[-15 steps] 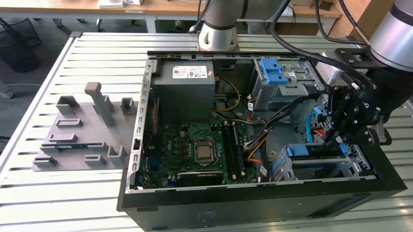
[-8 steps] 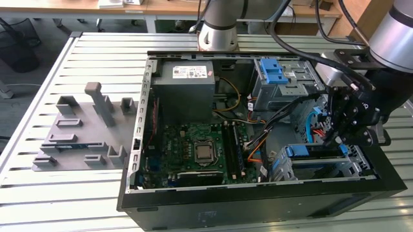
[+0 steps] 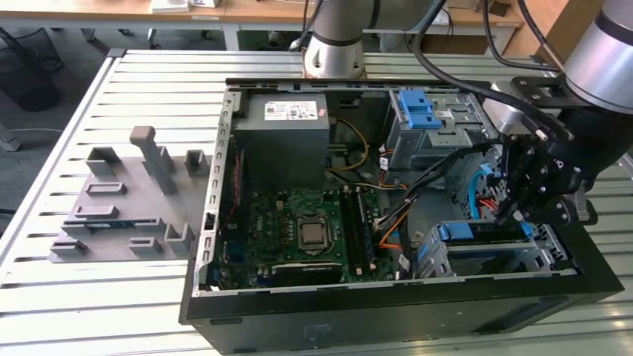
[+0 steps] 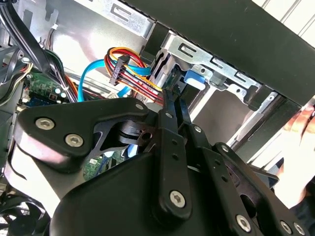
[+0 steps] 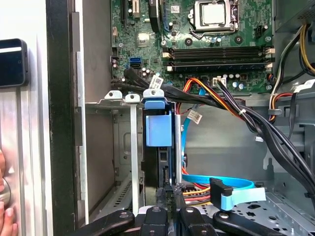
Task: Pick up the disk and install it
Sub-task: 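Insert the first disk wire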
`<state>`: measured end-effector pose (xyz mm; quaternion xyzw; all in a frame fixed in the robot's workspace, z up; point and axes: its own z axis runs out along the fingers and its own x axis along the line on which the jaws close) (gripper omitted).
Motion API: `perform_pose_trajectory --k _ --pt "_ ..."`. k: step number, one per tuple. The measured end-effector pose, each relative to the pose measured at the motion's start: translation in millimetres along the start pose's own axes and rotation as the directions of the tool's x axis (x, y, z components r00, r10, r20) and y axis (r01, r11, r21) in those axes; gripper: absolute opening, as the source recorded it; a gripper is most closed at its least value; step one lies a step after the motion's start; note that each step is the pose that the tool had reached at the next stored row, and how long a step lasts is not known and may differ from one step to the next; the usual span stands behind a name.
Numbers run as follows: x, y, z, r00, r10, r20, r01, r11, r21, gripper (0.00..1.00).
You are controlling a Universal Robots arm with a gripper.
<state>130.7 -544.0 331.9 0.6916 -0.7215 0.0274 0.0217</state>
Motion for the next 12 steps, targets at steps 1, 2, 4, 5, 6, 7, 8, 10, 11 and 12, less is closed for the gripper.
perform_pose_trajectory --k 1,2,4,5,6,7,8,10,11,12 --pt "0.0 0.0 0.2 1.0 0.0 -0.0001 0.0 1.0 0.0 0.16" --pt "0.0 0.0 0.5 1.0 0.001 -0.0001 -0.001 1.0 -0.0001 0.16" --pt "0.0 0.0 1.0 1.0 0.001 -0.0002 -0.001 1.0 0.0 0.16" --pt "0.0 0.0 1.4 1.0 0.001 0.0 -0.001 1.0 -0.0001 0.16" --pt "0.1 0.0 1.7 1.0 0.001 0.0 -0.001 1.0 -0.0001 0.16" --pt "0.1 0.0 2.1 1.0 0.002 0.0 -0.002 1.0 -0.0001 0.16" --pt "0.2 0.0 2.4 1.0 0.002 -0.0001 -0.002 1.0 -0.0001 0.16" --pt "0.4 0.0 3.4 1.0 0.002 0.0002 -0.002 1.0 -0.0002 0.16" --pt "0.5 0.0 3.6 1.0 0.002 0.0 -0.002 1.0 -0.0001 0.16" --pt "0.6 0.0 3.6 1.0 0.002 0.0 -0.002 1.0 -0.0001 0.16"
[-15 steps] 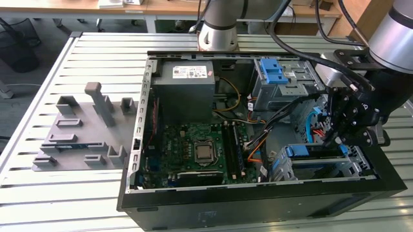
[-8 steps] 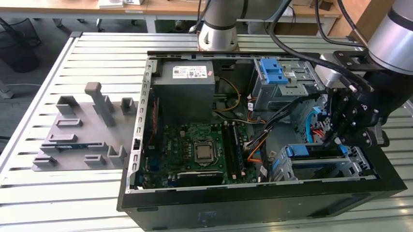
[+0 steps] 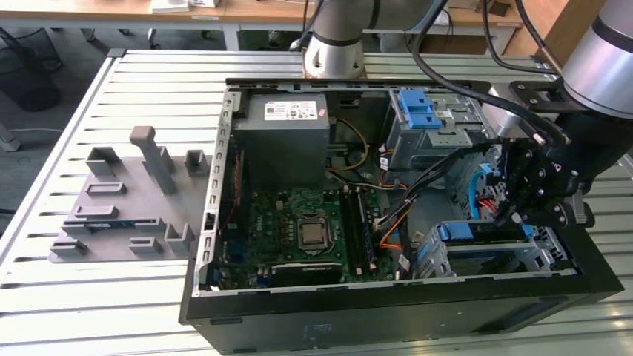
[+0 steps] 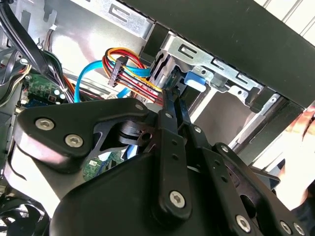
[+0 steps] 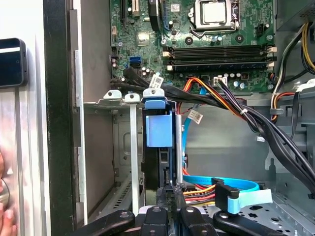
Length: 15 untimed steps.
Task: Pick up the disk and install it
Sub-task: 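Insert the first disk wire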
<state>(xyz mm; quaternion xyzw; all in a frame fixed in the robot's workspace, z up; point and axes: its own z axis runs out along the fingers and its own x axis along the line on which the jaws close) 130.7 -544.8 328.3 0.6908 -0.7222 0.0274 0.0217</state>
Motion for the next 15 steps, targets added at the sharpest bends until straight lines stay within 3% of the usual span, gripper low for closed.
perform_pose_trajectory --k 15 --pt "0.7 0.0 -1.8 1.0 0.0 0.0007 0.0 1.0 -0.0001 0.16"
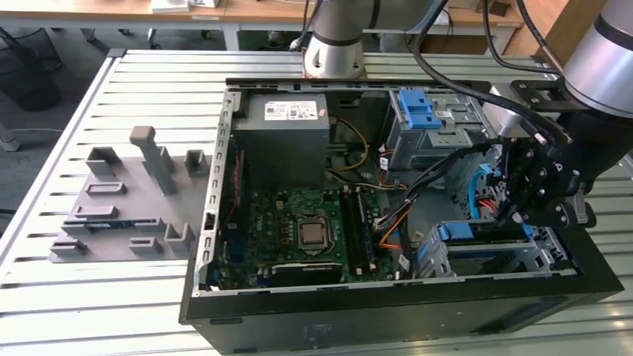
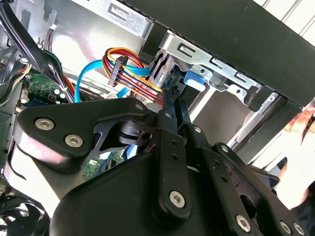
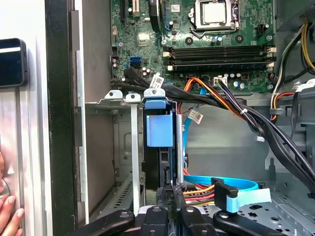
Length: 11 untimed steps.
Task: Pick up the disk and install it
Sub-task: 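Insert the first disk wire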
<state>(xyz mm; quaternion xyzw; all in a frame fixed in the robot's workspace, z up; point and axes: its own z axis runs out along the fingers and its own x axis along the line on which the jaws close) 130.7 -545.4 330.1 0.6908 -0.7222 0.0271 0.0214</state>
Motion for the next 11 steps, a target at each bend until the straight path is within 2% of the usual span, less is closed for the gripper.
perform_pose_trajectory --k 7,8,11 --pt "0.0 0.0 0.8 1.0 0.0 -0.0003 0.0 1.0 0.0 0.18" --pt "0.0 0.0 1.0 1.0 0.0 -0.0003 0.0 1.0 0.0 0.24" --pt "0.0 0.0 1.1 1.0 0.0 -0.0003 0.0 1.0 0.0001 0.24"
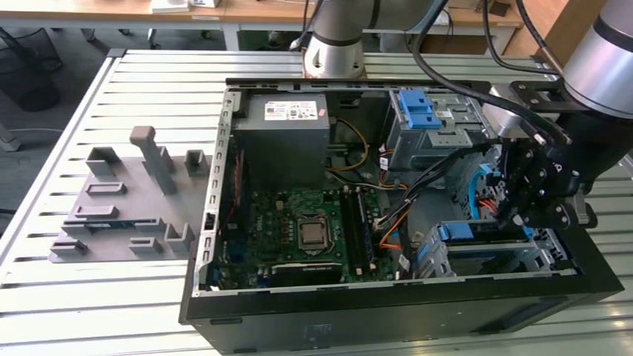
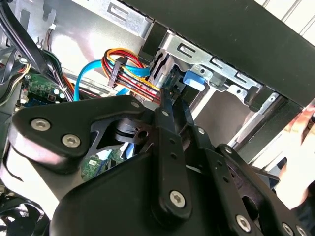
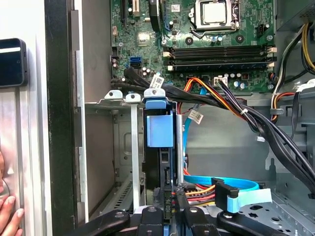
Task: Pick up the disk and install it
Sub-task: 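Insert the first disk wire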
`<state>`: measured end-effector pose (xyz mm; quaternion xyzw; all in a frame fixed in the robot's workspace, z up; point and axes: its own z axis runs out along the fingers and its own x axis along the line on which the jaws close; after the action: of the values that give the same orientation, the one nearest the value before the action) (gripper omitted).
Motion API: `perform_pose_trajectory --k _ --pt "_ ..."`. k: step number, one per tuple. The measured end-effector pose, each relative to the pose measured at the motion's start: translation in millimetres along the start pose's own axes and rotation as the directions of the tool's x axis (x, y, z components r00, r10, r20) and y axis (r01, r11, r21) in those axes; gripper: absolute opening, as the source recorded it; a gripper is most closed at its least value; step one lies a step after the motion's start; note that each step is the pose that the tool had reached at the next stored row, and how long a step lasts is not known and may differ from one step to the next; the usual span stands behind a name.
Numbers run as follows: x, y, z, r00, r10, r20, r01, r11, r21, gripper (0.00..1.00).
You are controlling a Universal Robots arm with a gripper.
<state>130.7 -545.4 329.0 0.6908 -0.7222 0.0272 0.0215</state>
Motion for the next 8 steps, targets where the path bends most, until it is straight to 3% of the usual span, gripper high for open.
perform_pose_trajectory --k 8 --pt "0.6 0.0 -9.0 1.0 0.0 0.0005 0.0 1.0 0.0 0.23"
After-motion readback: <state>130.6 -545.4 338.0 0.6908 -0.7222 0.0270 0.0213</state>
